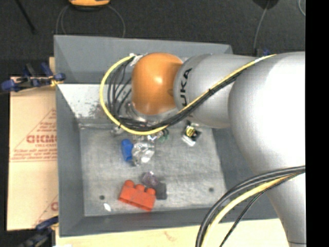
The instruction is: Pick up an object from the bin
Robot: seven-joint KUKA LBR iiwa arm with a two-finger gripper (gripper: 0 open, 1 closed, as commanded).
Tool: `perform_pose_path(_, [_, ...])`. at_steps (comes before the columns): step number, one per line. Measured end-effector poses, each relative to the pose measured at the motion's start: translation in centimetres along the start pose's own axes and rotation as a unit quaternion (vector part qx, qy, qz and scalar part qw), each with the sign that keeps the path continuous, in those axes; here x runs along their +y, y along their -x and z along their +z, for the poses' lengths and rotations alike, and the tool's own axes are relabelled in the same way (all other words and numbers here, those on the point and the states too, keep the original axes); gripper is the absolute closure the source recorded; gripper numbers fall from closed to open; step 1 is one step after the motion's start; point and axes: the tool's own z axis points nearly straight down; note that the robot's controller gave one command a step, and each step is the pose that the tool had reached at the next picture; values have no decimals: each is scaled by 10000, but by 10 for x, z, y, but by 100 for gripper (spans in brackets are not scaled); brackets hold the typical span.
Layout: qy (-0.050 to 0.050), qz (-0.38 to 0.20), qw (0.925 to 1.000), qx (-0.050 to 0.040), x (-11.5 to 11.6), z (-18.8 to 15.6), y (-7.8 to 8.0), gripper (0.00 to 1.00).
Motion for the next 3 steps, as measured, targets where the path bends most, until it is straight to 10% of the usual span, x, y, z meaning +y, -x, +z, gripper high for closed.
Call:
perform_pose_path(1, [110, -2273, 9737, 76, -16, 2, 5, 0])
perform_pose_path(2, [30, -2266, 9740, -14, -20, 0, 8, 100])
perform_pose_path(3, [-30, -2597, 9657, -28, -30, -147, -26, 100])
